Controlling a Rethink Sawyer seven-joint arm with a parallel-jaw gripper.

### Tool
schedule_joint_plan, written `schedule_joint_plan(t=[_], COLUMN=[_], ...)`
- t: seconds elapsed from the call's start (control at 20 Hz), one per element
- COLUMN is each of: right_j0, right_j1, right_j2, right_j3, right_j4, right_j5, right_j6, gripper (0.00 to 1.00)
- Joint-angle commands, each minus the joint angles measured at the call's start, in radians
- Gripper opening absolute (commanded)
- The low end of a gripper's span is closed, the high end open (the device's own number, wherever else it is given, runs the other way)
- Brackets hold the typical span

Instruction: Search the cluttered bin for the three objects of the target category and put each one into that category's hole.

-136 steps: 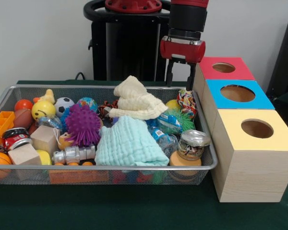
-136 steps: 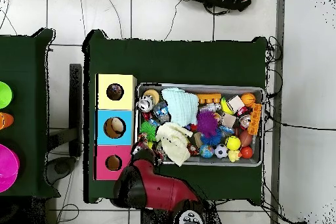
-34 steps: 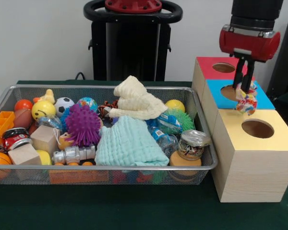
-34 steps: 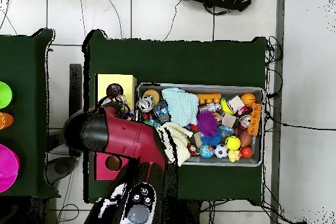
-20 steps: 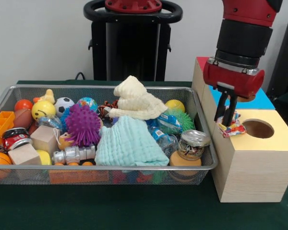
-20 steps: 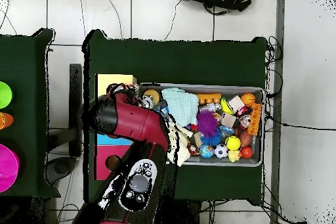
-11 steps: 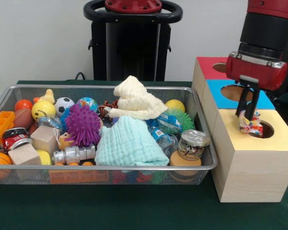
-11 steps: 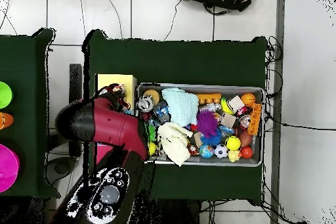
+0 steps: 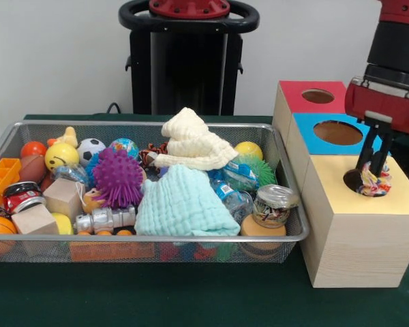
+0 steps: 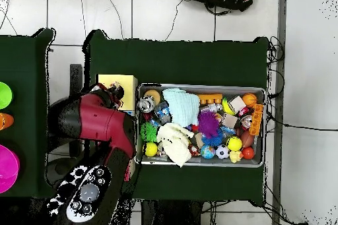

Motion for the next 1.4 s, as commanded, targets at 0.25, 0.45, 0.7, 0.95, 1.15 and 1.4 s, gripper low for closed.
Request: schedule_joint_plan(t=[0.25, 0.45, 0.7, 0.95, 1.15, 1.4], right_j0=[-0.037, -0.039, -0.009, -0.006, -0.008, -0.017], right_j1=[0.05, 0.12, 0.254, 0.269, 0.268, 0.257], right_j2=[0.067, 0.072, 0.03, 0.028, 0.028, 0.041], right_j3=[0.015, 0.014, -0.017, -0.019, -0.014, -0.009], right_j4=[0.043, 0.036, 0.057, 0.084, 0.097, 0.092], right_j5=[0.032, -0.079, -0.194, -0.214, -0.215, -0.21], right_j6=[0.238, 0.236, 0.275, 0.258, 0.225, 0.204], gripper=[0.0, 0.0, 0.0, 0.0, 1.0, 1.0])
